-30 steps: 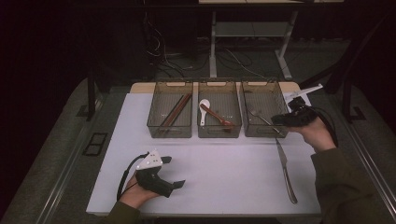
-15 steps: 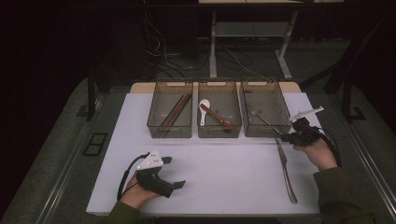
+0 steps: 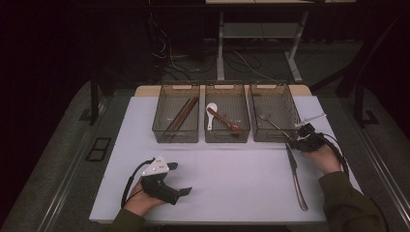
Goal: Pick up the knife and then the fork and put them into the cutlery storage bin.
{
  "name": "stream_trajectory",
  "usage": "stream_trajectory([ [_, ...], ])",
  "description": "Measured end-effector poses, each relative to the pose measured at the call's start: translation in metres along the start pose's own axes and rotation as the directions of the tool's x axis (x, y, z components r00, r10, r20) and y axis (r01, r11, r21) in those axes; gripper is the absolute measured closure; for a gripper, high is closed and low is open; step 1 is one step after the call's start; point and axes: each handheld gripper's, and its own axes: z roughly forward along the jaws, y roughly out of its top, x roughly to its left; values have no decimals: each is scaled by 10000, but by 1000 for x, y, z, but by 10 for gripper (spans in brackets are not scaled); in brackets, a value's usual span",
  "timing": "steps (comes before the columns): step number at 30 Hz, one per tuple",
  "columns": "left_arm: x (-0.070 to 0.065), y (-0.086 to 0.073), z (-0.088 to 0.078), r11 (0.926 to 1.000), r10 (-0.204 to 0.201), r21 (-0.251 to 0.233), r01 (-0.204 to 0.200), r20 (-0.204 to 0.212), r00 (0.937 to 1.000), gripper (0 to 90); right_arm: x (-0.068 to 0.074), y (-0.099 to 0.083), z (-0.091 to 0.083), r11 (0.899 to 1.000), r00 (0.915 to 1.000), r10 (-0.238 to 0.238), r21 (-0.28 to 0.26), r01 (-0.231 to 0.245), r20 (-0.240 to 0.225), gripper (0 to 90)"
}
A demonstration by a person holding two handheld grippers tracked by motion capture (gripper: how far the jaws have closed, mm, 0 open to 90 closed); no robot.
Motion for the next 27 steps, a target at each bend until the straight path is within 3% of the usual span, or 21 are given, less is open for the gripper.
stream_trajectory([
  [16,-1,0,1,10000,10,84,-10,18,10000,0,3,2,3,9999,9985,-124,-58,121,-530,898],
  [20,0,0,1,10000,-9,52,9,14,10000,0,8,4,5,9995,9965,-310,-123,302,-779,897],
  [22,0,0,0,10000,9,73,-9,20,10000,0,11,4,6,9989,9926,-456,-184,439,-1130,897],
  [27,0,0,0,10000,10,63,-10,19,10000,0,20,8,8,9971,9888,-758,-159,744,-1289,898],
])
